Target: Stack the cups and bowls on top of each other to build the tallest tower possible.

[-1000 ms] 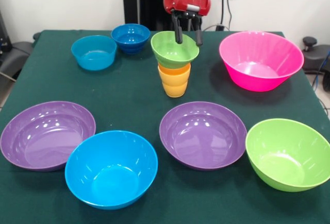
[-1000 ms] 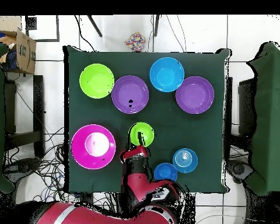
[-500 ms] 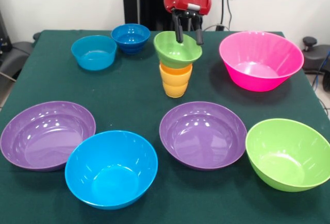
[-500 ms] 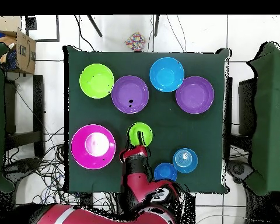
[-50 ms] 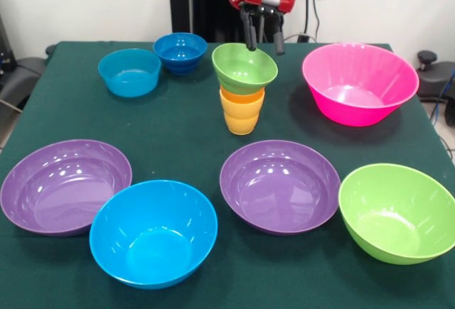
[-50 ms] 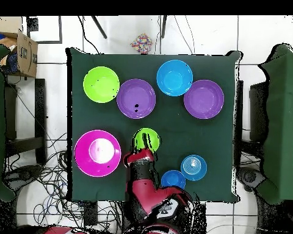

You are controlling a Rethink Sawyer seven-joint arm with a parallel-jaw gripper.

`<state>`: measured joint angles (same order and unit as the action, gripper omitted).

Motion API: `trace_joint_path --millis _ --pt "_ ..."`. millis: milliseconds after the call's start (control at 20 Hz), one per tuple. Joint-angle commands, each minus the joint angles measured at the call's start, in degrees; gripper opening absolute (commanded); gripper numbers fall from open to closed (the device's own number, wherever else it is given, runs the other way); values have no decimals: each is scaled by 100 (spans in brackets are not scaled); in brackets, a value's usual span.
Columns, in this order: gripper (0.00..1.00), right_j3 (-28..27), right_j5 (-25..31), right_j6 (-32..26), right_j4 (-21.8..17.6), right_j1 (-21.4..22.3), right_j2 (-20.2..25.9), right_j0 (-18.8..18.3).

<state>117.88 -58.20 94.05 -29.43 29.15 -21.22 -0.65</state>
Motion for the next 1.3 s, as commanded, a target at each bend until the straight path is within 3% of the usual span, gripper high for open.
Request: trace_joint_path --millis 50,300,500,1100,1300 --pt "100 -109 1173 1011 -369 192 670 29" --pt "100 -179 1452 1115 -667 367 749 -97" --pt "100 -270 1923 1323 -1132 719 942 -299" --pt "100 -475 3096 1985 -2740 1216 1974 -1450" --pt "100 -376 3637 2449 -3451 1525 2591 -1944"
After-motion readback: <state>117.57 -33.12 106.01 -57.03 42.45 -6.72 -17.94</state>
